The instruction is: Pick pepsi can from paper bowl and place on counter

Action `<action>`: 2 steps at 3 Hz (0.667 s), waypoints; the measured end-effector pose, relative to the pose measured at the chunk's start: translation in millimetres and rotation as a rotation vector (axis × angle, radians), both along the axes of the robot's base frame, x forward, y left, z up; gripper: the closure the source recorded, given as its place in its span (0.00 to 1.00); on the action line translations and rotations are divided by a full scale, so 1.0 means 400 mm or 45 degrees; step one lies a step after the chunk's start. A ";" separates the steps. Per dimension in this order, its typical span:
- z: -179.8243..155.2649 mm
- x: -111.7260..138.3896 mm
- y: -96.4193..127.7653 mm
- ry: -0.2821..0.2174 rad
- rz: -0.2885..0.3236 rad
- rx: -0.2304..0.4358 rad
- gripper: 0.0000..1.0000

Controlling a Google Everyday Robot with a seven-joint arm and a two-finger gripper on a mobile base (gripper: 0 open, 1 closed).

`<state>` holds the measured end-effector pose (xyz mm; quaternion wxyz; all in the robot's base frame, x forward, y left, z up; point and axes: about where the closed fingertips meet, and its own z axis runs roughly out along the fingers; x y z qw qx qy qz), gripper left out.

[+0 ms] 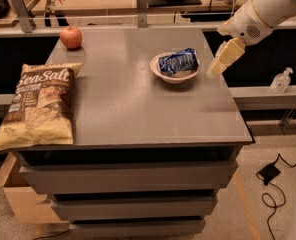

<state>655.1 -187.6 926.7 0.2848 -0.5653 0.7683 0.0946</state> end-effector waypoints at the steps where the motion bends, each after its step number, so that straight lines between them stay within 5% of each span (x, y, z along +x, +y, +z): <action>1: -0.025 0.031 0.036 0.019 0.034 0.011 0.00; 2: -0.050 0.052 0.068 0.040 0.068 0.021 0.00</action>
Offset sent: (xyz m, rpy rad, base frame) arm 0.0294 0.0374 -0.0246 0.0231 0.0474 0.0810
